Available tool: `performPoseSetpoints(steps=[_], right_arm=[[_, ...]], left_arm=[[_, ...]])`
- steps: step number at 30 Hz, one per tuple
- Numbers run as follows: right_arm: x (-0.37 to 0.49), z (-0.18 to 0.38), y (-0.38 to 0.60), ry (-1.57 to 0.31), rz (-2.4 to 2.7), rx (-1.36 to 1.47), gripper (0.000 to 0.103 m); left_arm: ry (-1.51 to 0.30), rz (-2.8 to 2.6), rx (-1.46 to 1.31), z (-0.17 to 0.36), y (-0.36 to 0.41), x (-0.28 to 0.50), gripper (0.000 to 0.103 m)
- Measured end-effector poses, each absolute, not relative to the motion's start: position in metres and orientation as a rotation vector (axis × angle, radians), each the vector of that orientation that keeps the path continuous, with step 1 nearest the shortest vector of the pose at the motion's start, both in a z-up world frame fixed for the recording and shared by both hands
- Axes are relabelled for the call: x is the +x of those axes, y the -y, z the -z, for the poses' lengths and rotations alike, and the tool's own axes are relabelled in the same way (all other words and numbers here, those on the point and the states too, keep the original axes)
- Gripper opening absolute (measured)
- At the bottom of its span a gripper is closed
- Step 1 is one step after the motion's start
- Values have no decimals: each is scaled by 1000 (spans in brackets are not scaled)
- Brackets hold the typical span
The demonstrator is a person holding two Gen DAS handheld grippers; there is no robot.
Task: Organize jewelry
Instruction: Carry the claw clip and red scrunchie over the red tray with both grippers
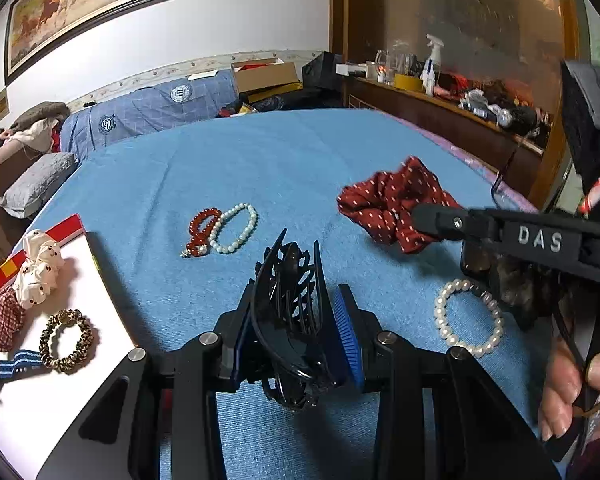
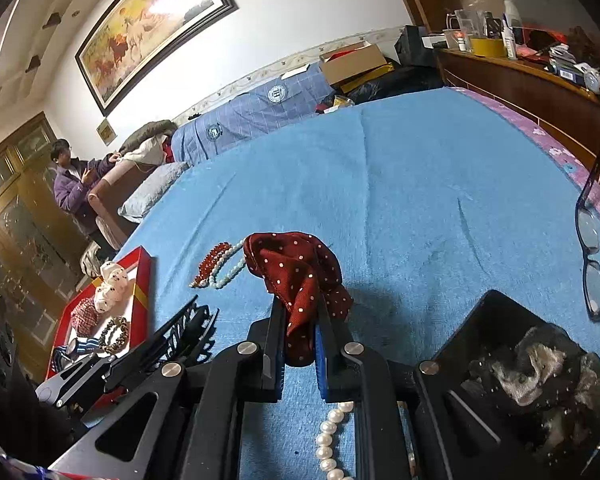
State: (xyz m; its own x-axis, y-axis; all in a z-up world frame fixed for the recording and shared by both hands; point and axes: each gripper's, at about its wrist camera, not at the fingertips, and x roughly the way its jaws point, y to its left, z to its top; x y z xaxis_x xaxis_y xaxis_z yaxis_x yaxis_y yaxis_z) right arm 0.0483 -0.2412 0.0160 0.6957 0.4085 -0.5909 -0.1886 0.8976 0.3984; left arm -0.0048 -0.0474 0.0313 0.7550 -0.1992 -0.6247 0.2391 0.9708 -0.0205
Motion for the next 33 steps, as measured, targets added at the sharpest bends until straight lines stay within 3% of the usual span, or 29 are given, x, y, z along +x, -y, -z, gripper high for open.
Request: performPoseSetpoints(steps=[18, 33], right_arm=[[-2, -63, 194, -664, -426, 232, 13], [-12, -61, 88, -732, -609, 133, 13]], left_arm=[[-597, 101, -113, -75, -55, -56, 37], [-612, -58, -249, -59, -151, -81, 37]])
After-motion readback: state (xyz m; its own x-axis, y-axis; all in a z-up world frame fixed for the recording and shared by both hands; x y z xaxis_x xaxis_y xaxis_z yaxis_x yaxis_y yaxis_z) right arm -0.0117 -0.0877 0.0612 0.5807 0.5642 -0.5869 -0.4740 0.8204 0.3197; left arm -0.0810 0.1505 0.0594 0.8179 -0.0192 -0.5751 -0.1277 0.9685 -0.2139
